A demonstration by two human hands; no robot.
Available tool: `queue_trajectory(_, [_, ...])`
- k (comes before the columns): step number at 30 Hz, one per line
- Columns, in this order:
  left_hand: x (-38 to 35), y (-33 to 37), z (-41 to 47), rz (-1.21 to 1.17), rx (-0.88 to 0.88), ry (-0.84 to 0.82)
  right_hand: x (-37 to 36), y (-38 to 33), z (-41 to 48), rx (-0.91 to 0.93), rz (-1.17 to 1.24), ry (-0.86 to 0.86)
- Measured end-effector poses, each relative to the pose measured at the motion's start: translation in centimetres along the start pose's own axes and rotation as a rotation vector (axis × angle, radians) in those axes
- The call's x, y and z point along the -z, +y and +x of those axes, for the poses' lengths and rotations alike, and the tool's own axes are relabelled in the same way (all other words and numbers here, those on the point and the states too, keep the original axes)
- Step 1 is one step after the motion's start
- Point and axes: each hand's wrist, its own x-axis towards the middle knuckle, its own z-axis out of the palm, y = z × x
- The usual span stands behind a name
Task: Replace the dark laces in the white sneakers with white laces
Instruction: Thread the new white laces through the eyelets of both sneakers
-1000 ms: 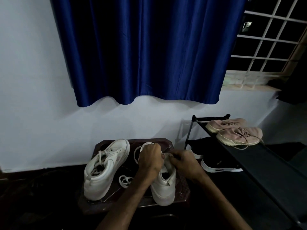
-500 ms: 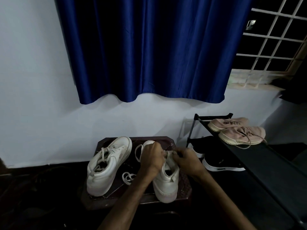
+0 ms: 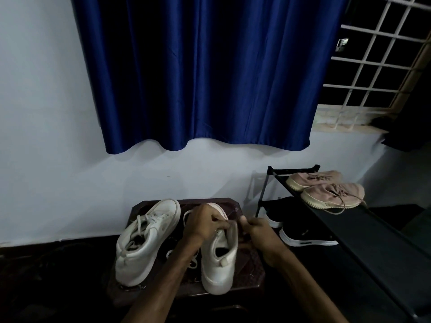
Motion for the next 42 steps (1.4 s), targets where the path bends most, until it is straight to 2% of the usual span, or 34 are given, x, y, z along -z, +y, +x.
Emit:
queue_trajectory(5, [0.9, 0.3, 0.6, 0.056, -0.067, -0.124, -1.1, 1.9, 0.9, 0.042, -0.096, 0.190])
queue_trajectory(8, [1.2, 0.8, 0.8, 0.181, -0.071, -0.174, -1.7, 2.4, 1.2, 0.109, -0.356, 0.307])
queue_trajectory(10, [1.0, 1.0, 0.9, 0.292, -0.054, -0.165, -2.2, 2.7, 1.0, 0.126, -0.549, 0.319])
queue_trajectory(12, [0.7, 1.2, 0.8, 0.345, -0.011, -0.140, -2.7, 3.2, 0.8, 0.143, -0.597, 0.295])
queue_trajectory(16, [0.4, 2.2, -0.1, 0.441, 0.047, -0.202, -3.2, 3.8, 0.2, 0.250, -0.481, 0.316])
queue_trajectory(18, [0.1, 2.0, -0.8, 0.450, 0.075, -0.216, -3.3, 3.9, 0.0, 0.284, -0.428, 0.266])
queue_trajectory(21, [-0.2, 1.3, -1.6, 0.458, 0.057, -0.186, -3.1, 4.3, -0.2, 0.297, -0.342, 0.198])
queue_trajectory(27, [-0.2, 0.8, -2.4, 0.400, -0.016, -0.119, -2.9, 4.4, -0.2, 0.319, -0.218, 0.229])
queue_trajectory(31, [-0.3, 0.3, -2.7, 0.379, -0.049, -0.052, -2.8, 4.6, 0.4, 0.416, -0.322, 0.285])
queue_trajectory(35, [-0.5, -0.1, -2.7, 0.309, -0.048, -0.059, -2.6, 4.1, 1.3, 0.415, -0.465, 0.352])
queue_trajectory(38, [-0.8, -0.6, -2.7, 0.238, -0.022, -0.034, -2.5, 4.2, 1.6, 0.426, -0.495, 0.250])
queue_trajectory(40, [-0.9, -0.8, -2.6, 0.230, -0.014, -0.013, -2.4, 4.6, 1.6, 0.393, -0.400, 0.190])
queue_trajectory(42, [-1.0, -0.9, -2.4, 0.224, 0.006, -0.001, -2.2, 5.1, 1.1, 0.308, -0.159, 0.145])
